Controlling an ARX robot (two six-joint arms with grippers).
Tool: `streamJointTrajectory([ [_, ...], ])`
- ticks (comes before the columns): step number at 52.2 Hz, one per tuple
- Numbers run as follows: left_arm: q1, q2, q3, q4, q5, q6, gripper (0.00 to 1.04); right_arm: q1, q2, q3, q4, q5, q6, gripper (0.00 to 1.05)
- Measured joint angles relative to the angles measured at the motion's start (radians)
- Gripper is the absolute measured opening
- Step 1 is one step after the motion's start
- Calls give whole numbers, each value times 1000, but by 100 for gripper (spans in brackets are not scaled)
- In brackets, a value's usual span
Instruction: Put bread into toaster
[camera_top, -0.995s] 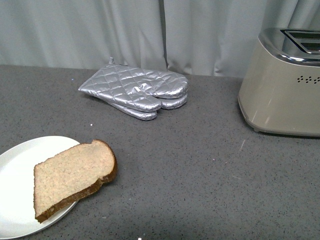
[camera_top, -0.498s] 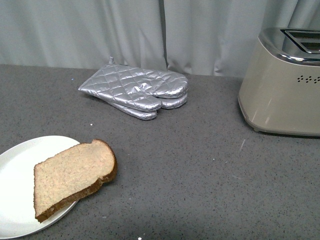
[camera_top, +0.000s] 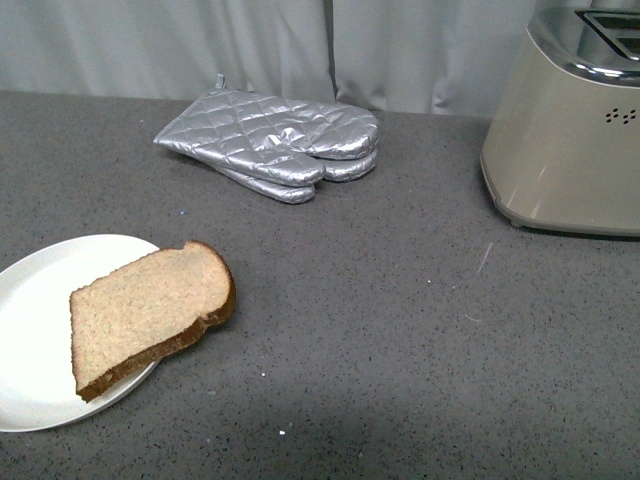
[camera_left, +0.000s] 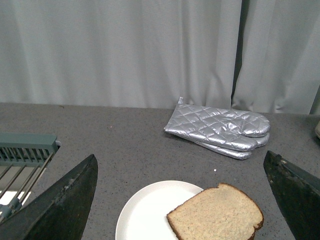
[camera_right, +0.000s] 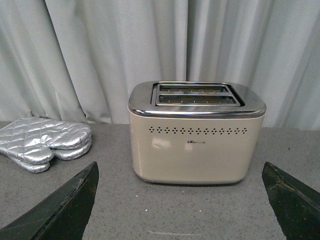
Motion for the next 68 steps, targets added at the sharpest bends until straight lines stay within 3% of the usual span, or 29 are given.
streamJointTrajectory([
  [34,0,0,0,0,1,0,98,0,0,0,0,0,0,95],
  [39,63,130,77,-202,224,-222,98,0,0,0,0,0,0,95],
  [43,89,251,94,-227,298,-398,98,0,0,0,0,-2,0,95],
  [48,111,428,100,-105,329,-629,98,0,0,0,0,0,0,95],
  [54,137,673,137,108,333,-730,98,0,0,0,0,-1,0,95],
  [62,167,1188,284,436,332,-737,98,0,0,0,0,-1,0,95],
  [68,187,1466,380,513,354,-670,98,0,0,0,0,0,0,95],
])
